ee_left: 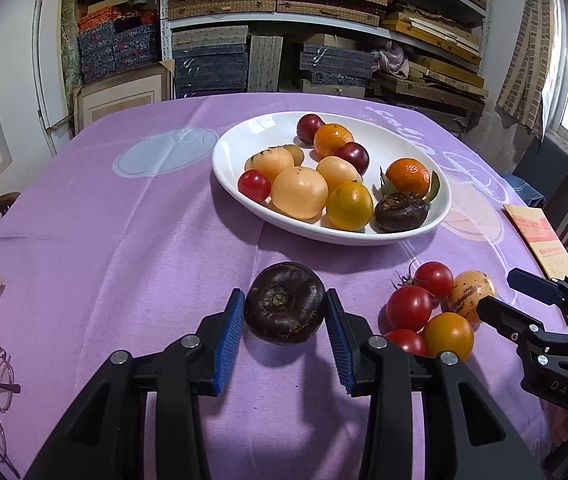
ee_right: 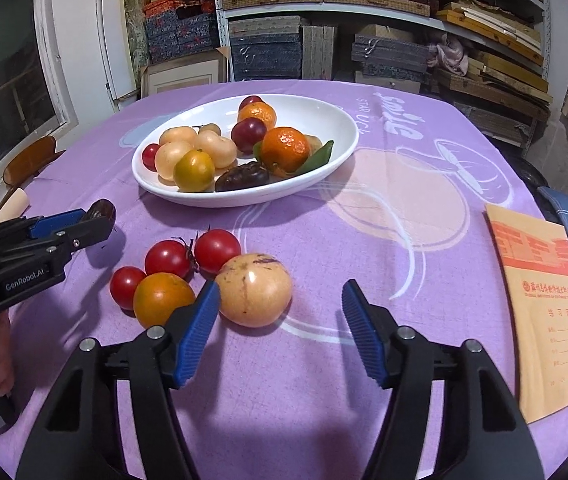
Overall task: Organize fruits
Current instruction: 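Grasp the speckled tan fruit with the right tool while the left tool holds the brown fruit, then carry both fruits into the white plate and open both tools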
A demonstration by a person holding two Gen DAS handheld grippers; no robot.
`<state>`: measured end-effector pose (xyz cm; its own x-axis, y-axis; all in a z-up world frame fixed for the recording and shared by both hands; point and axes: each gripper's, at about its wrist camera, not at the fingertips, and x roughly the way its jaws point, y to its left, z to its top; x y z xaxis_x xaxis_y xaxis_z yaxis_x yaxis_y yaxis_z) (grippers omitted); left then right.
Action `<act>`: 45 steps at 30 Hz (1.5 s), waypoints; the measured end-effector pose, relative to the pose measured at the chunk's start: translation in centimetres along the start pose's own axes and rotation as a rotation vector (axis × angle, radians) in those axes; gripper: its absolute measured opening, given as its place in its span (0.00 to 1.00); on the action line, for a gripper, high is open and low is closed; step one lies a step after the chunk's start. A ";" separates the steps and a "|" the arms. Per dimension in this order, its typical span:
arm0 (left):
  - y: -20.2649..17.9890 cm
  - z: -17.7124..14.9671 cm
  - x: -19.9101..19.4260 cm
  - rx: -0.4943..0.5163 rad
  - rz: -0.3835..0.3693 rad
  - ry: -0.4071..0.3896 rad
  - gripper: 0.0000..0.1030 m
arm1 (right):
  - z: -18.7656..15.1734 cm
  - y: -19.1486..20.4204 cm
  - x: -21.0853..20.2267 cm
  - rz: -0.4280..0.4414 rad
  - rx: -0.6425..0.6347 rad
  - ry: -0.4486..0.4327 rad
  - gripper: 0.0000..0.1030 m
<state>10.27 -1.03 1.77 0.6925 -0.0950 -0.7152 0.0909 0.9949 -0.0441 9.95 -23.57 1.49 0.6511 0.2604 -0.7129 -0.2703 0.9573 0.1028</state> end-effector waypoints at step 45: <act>1.6 5.8 0.3 -0.063 -0.030 -0.029 0.40 | 2.7 -0.4 3.1 0.074 0.051 0.065 0.40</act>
<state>14.78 0.34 5.53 0.7103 -0.1248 -0.6927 0.0670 0.9917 -0.1099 14.05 -22.77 1.11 0.5831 0.3236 -0.7452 -0.2789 0.9412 0.1905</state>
